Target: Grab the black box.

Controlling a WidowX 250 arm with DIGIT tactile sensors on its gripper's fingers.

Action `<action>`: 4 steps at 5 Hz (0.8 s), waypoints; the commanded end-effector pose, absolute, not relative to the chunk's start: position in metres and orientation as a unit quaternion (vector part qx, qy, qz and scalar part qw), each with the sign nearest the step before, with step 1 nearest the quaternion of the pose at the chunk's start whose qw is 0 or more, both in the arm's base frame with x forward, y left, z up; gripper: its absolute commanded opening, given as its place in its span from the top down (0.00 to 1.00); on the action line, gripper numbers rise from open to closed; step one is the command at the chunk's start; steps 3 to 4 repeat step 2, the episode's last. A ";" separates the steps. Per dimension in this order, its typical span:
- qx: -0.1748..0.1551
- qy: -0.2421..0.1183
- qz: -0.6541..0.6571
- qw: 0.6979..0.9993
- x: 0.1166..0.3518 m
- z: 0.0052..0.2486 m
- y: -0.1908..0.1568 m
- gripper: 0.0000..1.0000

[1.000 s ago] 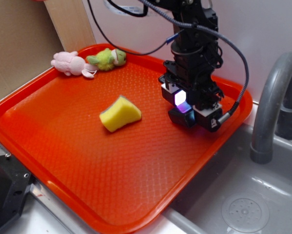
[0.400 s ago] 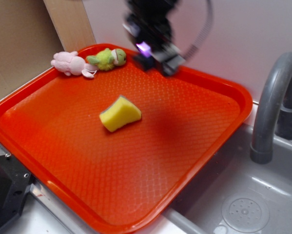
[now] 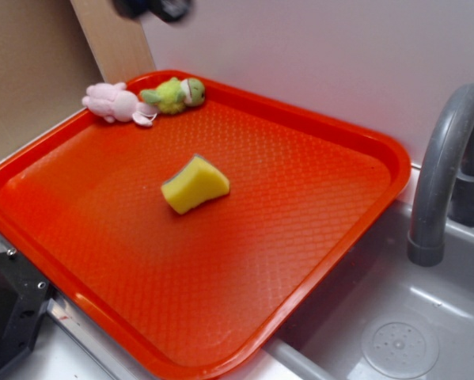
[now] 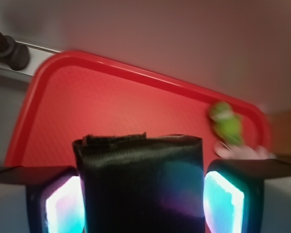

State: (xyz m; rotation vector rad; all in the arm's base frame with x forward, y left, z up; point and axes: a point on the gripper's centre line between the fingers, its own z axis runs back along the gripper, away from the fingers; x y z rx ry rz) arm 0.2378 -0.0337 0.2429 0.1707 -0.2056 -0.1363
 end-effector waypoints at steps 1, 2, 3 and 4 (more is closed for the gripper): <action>0.082 -0.130 -0.028 0.988 0.191 0.277 -0.012 1.00; 0.082 -0.108 -0.019 0.991 0.193 0.264 -0.004 1.00; 0.082 -0.108 -0.019 0.991 0.193 0.264 -0.004 1.00; 0.082 -0.108 -0.019 0.991 0.193 0.264 -0.004 1.00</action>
